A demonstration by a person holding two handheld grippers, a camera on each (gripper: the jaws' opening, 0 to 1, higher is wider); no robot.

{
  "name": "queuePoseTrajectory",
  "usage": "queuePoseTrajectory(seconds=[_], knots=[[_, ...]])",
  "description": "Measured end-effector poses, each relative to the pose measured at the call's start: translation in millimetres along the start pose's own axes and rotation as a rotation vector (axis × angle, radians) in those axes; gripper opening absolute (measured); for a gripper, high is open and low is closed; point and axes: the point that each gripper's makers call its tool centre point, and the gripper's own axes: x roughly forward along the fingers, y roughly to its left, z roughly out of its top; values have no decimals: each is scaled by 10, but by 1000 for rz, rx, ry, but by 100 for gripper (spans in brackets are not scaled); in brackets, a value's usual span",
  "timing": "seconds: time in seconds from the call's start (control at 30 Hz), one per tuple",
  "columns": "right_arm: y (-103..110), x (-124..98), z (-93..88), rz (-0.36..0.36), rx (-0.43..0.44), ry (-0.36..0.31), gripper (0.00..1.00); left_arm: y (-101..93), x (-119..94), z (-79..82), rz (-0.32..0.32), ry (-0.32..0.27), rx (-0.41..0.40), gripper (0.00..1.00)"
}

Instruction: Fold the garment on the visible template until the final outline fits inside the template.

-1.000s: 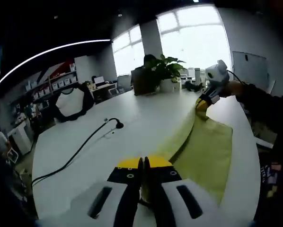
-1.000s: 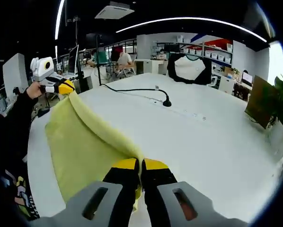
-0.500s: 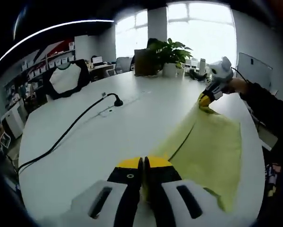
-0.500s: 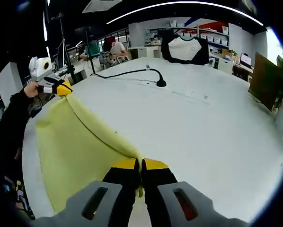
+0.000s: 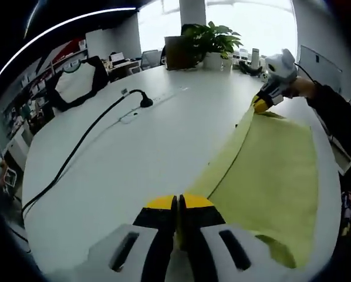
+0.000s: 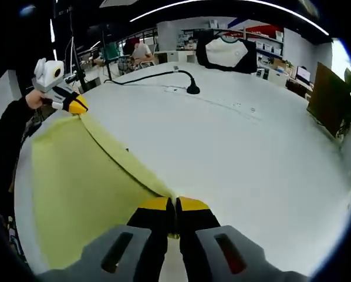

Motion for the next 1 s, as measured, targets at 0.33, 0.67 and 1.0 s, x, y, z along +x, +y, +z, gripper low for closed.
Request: queuePoseTrajectory(seconds=[0.33, 0.67, 1.0], knots=[[-85, -37, -17, -26, -18, -23, 5, 12, 56, -113, 33, 13, 32, 4], [-352, -218, 188, -97, -72, -175, 15, 289, -144, -100, 103, -87, -39, 14], [-474, -401, -21, -90, -26, -184, 17, 304, -229, -297, 21, -175, -261, 25]])
